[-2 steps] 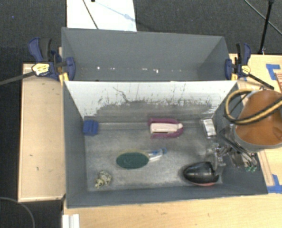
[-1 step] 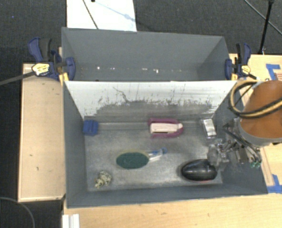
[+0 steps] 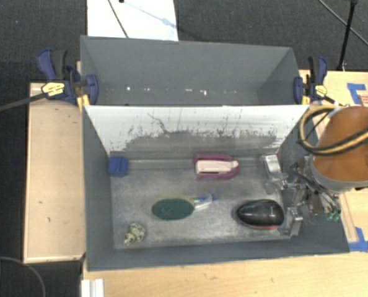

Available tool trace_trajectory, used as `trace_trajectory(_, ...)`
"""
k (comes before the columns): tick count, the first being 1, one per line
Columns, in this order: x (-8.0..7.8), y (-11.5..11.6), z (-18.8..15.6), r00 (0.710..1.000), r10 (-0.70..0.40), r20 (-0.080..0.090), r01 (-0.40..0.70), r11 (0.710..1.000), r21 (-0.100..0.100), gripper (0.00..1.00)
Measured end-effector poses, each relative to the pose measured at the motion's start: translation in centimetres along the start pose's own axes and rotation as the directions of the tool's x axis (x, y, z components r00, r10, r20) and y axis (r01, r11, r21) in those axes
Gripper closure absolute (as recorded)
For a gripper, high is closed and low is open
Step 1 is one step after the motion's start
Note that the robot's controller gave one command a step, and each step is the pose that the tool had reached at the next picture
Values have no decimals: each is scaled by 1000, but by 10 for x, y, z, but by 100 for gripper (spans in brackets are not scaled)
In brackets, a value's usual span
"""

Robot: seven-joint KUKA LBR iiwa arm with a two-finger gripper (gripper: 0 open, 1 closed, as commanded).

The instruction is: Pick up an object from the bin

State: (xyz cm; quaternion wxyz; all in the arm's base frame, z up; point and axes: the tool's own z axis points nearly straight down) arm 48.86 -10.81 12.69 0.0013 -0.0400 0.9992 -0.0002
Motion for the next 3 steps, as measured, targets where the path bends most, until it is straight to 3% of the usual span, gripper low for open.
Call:
trace_trajectory(1, -13, 19, 59, 1000, 20, -5, -20, 1000, -3, 0)
trace_trajectory(2, -14, 18, 55, 1000, 16, 1, -16, 1000, 0, 100)
trace_trajectory(3, -78, -6, -89, 1000, 8, 10, -8, 1000, 3, 100)
